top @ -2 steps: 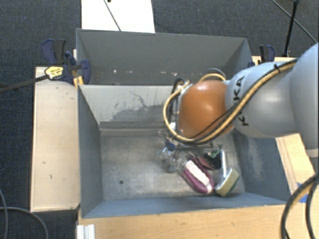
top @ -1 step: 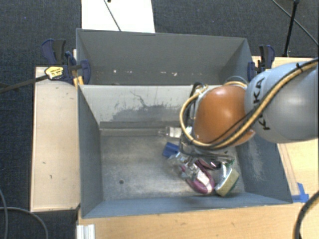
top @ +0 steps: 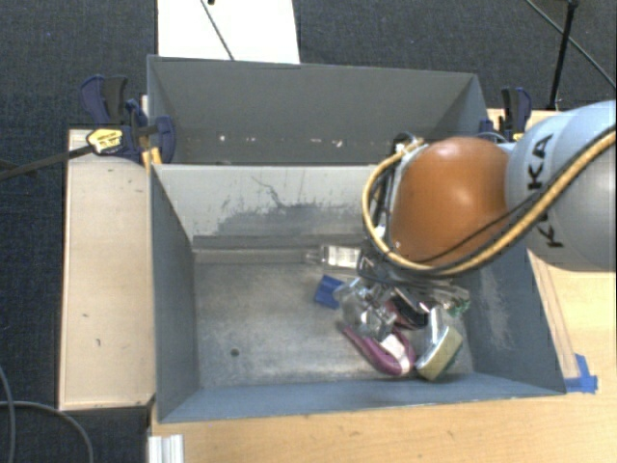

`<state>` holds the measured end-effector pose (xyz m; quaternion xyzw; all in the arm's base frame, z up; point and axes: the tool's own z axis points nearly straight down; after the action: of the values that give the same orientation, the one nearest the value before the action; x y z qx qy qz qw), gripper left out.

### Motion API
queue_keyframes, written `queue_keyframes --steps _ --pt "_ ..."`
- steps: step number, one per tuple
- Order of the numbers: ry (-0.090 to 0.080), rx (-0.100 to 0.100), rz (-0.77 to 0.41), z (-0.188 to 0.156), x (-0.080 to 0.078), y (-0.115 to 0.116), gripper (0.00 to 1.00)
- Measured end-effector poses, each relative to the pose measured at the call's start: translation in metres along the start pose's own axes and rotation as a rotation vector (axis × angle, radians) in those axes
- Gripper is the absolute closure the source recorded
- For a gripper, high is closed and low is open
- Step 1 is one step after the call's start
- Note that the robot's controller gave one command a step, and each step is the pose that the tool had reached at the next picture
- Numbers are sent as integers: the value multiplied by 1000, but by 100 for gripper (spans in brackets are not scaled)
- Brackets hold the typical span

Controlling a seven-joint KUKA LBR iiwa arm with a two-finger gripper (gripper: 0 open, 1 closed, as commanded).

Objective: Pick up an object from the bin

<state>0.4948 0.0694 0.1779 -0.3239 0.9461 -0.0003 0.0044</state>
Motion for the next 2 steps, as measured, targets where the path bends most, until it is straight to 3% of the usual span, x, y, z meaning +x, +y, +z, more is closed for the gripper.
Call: queue_keyframes --steps 1,2 --pt "5 -3 2 3 1 0 0" --pt "11 -5 8 59 12 -13 0"
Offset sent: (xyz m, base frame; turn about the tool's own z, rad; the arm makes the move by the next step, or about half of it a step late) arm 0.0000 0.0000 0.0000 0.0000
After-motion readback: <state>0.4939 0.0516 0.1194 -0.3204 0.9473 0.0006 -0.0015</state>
